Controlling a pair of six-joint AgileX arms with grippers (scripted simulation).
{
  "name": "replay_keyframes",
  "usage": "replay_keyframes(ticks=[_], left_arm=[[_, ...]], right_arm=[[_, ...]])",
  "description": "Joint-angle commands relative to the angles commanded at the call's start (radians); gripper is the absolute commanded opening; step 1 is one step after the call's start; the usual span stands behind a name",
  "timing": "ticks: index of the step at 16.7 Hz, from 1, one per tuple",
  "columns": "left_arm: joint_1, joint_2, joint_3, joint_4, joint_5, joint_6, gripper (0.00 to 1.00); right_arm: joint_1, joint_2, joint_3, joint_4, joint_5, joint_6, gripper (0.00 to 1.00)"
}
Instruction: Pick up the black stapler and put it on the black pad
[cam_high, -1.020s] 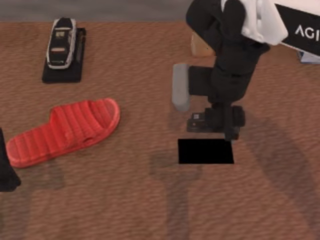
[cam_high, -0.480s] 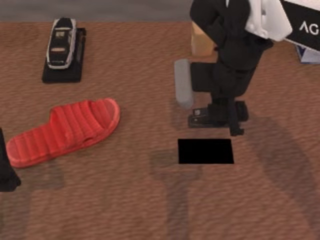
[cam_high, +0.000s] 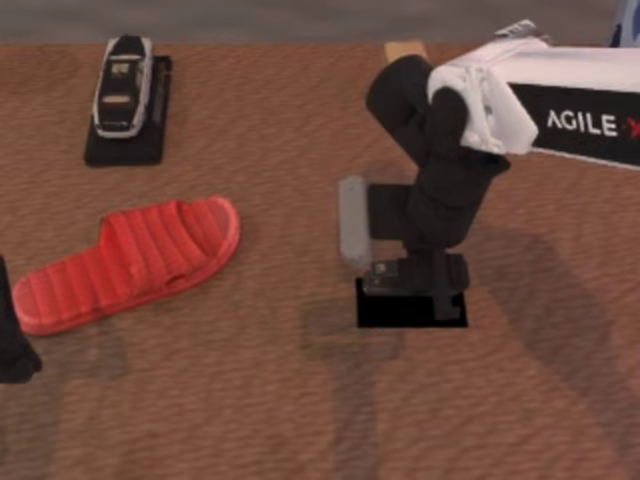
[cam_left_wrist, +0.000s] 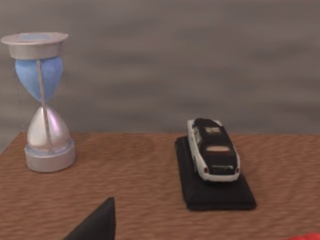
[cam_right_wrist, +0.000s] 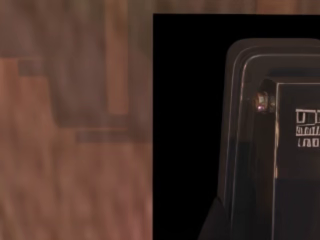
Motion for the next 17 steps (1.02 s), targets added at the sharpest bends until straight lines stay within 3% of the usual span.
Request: replay_keyframes(ticks=[6,17], left_arm=[[0.000,0.000,0.000,0.000,0.000,0.000,1.00],[0.000,0.000,0.000,0.000,0.000,0.000,1.00]], right_arm=[[0.003,0.022,-0.034,0.049,0.000,0.001,0.00],[0.003,0.022,-0.034,0.049,0.000,0.001,0.83]])
